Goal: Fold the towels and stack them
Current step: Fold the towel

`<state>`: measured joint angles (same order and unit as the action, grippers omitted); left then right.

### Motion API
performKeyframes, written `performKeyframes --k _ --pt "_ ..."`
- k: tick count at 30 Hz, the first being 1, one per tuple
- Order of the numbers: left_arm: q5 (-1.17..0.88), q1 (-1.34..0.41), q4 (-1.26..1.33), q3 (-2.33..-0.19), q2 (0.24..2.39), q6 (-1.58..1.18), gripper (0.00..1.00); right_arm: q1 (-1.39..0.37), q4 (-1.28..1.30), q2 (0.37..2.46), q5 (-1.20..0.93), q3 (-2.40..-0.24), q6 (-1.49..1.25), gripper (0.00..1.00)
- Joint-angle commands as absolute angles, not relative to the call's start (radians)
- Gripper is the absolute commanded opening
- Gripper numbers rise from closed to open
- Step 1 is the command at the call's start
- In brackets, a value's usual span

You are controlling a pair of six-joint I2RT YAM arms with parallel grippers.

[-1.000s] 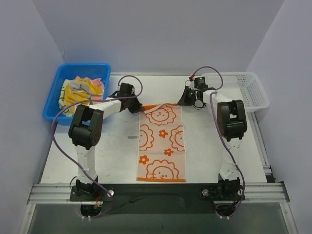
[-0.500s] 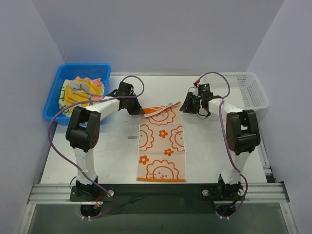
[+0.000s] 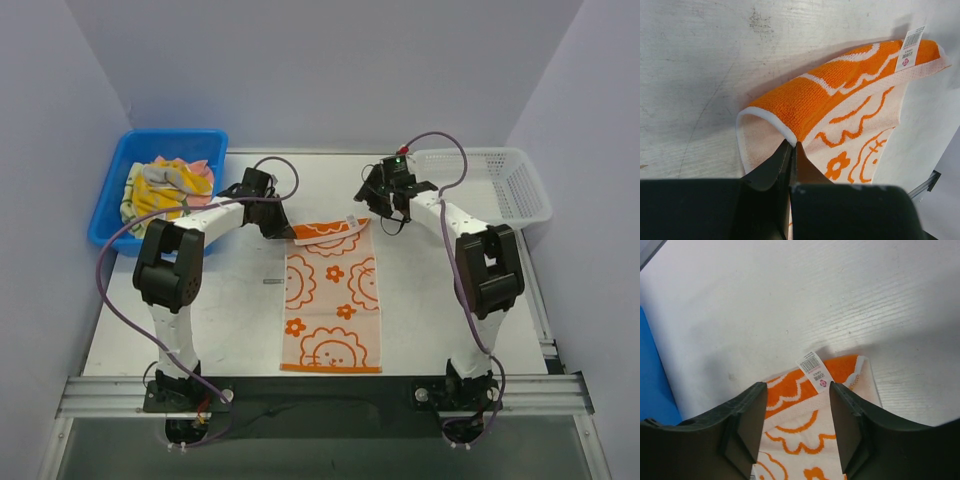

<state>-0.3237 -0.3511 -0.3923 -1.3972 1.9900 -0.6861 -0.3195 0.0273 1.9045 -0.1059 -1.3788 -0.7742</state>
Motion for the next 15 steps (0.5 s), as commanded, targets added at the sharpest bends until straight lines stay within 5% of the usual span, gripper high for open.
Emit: performKeyframes --k 1,15 --pt "-0.350 -0.342 -0.400 -1.393 1.933 -0.650 0.00 -0.331 0.121 1.937 0.031 -1.417 -0.885 0.50" --pt "-0.376 -0.341 -0.388 -1.393 1.937 -0.657 0.00 -0.328 0.178 1.976 0.046 -1.393 -0.960 0.43"
